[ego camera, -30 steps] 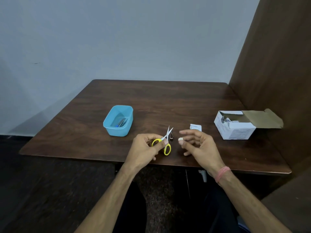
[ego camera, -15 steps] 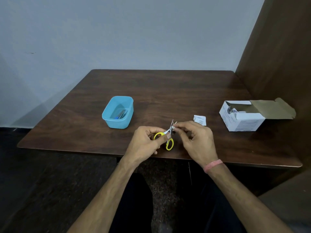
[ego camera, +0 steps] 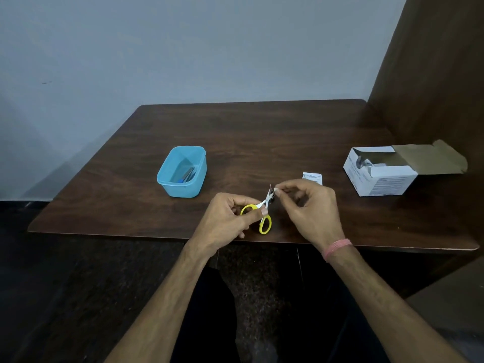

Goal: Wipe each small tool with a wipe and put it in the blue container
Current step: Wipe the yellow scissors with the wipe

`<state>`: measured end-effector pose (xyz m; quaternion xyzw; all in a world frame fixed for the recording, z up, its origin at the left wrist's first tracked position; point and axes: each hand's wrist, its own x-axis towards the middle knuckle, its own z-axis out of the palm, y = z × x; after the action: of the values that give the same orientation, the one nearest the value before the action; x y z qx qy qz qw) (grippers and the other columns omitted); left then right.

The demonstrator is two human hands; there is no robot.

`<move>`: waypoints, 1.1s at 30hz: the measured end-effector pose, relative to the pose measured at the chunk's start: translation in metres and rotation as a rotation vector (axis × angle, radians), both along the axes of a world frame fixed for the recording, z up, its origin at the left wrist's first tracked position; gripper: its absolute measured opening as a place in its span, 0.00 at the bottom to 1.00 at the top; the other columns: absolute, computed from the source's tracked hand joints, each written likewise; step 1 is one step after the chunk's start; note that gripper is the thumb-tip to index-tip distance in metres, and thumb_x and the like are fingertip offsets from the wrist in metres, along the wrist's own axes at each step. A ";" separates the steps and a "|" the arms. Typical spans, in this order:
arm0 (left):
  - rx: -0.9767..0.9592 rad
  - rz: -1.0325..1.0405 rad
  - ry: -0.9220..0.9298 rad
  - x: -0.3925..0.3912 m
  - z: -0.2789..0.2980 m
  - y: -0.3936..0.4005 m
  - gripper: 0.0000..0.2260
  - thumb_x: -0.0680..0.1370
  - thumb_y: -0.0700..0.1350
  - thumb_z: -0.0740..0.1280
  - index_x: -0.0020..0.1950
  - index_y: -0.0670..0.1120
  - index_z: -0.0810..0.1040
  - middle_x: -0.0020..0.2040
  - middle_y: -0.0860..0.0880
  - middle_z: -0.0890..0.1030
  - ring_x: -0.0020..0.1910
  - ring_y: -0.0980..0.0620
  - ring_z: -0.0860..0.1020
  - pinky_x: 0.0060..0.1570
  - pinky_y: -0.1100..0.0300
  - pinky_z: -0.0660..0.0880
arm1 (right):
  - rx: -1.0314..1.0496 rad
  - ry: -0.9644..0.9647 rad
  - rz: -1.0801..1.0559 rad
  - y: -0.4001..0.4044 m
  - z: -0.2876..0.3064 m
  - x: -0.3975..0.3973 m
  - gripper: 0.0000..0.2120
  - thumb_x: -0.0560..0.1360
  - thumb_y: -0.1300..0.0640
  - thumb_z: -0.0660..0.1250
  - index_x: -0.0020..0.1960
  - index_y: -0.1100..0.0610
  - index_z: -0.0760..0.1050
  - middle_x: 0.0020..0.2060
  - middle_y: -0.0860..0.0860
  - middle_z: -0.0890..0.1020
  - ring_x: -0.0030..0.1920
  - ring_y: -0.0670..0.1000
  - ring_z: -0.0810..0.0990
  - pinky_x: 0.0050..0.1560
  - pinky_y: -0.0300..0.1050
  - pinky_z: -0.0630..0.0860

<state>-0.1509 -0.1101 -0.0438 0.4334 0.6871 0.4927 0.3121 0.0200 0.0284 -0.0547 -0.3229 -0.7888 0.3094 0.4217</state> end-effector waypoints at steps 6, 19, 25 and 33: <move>-0.004 -0.001 -0.017 -0.001 0.000 0.000 0.04 0.81 0.49 0.81 0.54 0.53 0.93 0.38 0.51 0.87 0.32 0.57 0.76 0.29 0.61 0.76 | -0.018 0.002 0.009 -0.003 0.002 0.001 0.03 0.77 0.56 0.80 0.49 0.48 0.89 0.35 0.38 0.85 0.34 0.46 0.83 0.38 0.34 0.74; -0.004 0.010 -0.019 -0.002 -0.001 0.001 0.05 0.80 0.51 0.81 0.54 0.53 0.93 0.41 0.48 0.89 0.31 0.57 0.77 0.29 0.61 0.76 | 0.169 0.014 0.042 -0.010 0.000 0.003 0.04 0.78 0.59 0.80 0.50 0.50 0.88 0.44 0.39 0.86 0.33 0.48 0.79 0.39 0.41 0.78; 0.006 -0.003 -0.006 -0.001 0.000 -0.001 0.04 0.81 0.50 0.80 0.55 0.53 0.93 0.39 0.49 0.88 0.33 0.57 0.77 0.29 0.63 0.76 | 0.127 -0.041 0.067 -0.004 -0.002 0.002 0.05 0.77 0.57 0.80 0.50 0.47 0.88 0.45 0.40 0.87 0.32 0.50 0.80 0.38 0.49 0.80; 0.008 -0.014 -0.013 -0.002 -0.001 0.000 0.04 0.81 0.50 0.80 0.54 0.53 0.93 0.38 0.51 0.87 0.32 0.58 0.77 0.28 0.61 0.76 | 0.129 -0.036 0.083 -0.005 -0.003 0.002 0.06 0.78 0.58 0.80 0.50 0.47 0.88 0.44 0.40 0.86 0.31 0.50 0.78 0.37 0.46 0.79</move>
<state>-0.1530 -0.1099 -0.0451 0.4362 0.6800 0.4960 0.3183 0.0222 0.0230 -0.0574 -0.2676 -0.8272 0.2694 0.4142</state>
